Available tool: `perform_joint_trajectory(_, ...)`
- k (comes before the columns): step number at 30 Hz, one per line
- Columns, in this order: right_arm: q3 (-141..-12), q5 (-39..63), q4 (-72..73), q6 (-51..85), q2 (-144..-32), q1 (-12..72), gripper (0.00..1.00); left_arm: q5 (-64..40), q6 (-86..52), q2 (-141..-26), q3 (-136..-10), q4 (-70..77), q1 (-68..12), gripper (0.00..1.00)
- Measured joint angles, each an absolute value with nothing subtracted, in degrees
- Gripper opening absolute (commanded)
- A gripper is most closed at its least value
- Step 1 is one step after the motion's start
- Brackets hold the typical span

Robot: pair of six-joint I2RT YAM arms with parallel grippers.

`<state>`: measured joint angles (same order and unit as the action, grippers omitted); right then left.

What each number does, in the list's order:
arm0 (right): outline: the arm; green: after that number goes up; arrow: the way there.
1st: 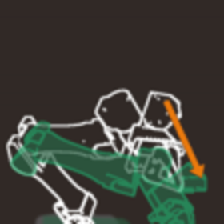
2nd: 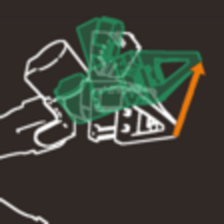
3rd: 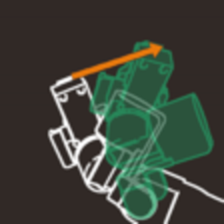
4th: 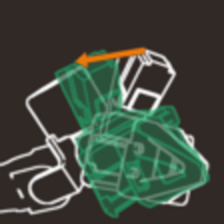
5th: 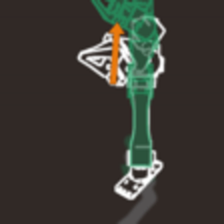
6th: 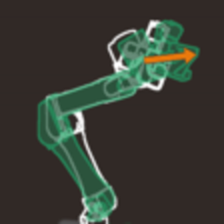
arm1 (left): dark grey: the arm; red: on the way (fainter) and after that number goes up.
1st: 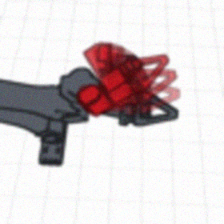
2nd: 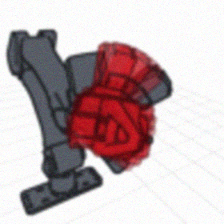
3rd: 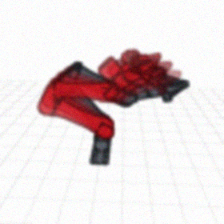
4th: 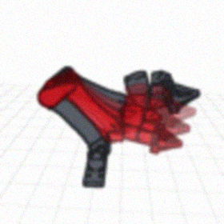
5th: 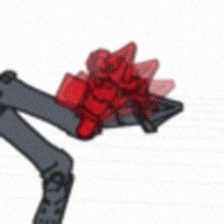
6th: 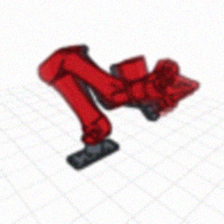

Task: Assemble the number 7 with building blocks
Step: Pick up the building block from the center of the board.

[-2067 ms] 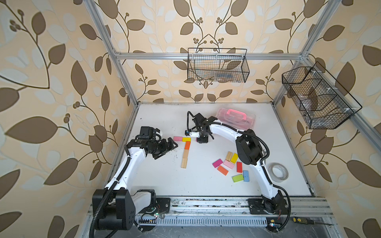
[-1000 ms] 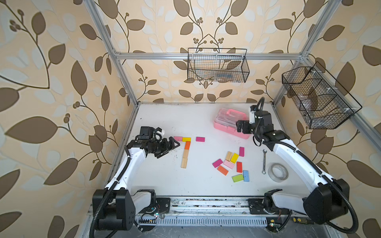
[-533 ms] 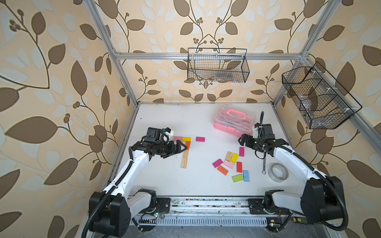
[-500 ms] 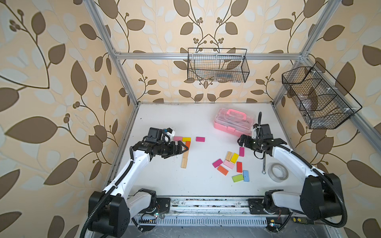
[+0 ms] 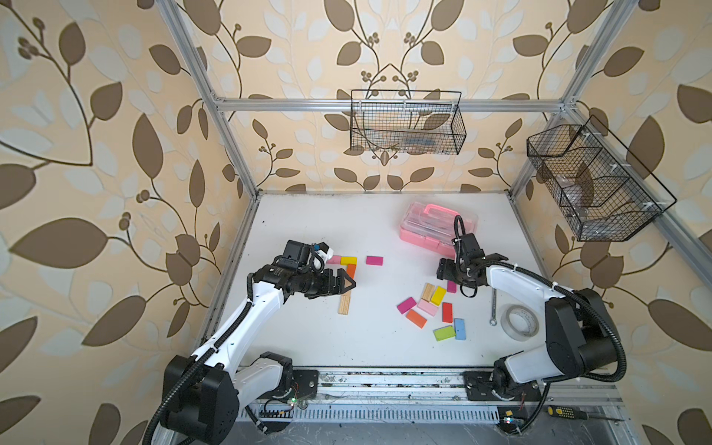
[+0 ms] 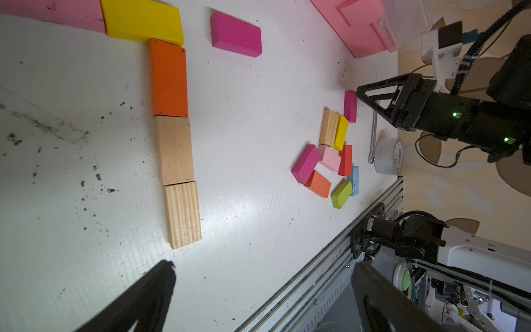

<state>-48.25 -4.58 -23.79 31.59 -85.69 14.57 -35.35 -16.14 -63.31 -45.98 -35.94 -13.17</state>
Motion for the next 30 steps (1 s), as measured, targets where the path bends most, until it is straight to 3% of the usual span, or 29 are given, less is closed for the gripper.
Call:
perform_joint_trajectory(12,-48.2,-4.7,-23.1,31.7,-89.3,13.8,0.64,-35.4,-15.5,-63.3,-46.0,-36.0,-13.2,0.99)
perform_joint_trajectory(17,-48.0,-4.7,-22.5,32.0,-89.5,13.7,0.54,-35.3,-15.4,-63.3,-46.0,-36.1,-13.2,0.99)
perform_joint_trajectory(22,-47.4,-4.7,-22.3,31.9,-90.7,13.7,0.52,-35.3,-15.4,-63.3,-46.0,-36.1,-13.2,0.99)
perform_joint_trajectory(30,-47.3,-5.5,-21.5,31.7,-91.7,13.7,0.36,-35.3,-15.4,-63.3,-46.0,-36.1,-13.2,0.99)
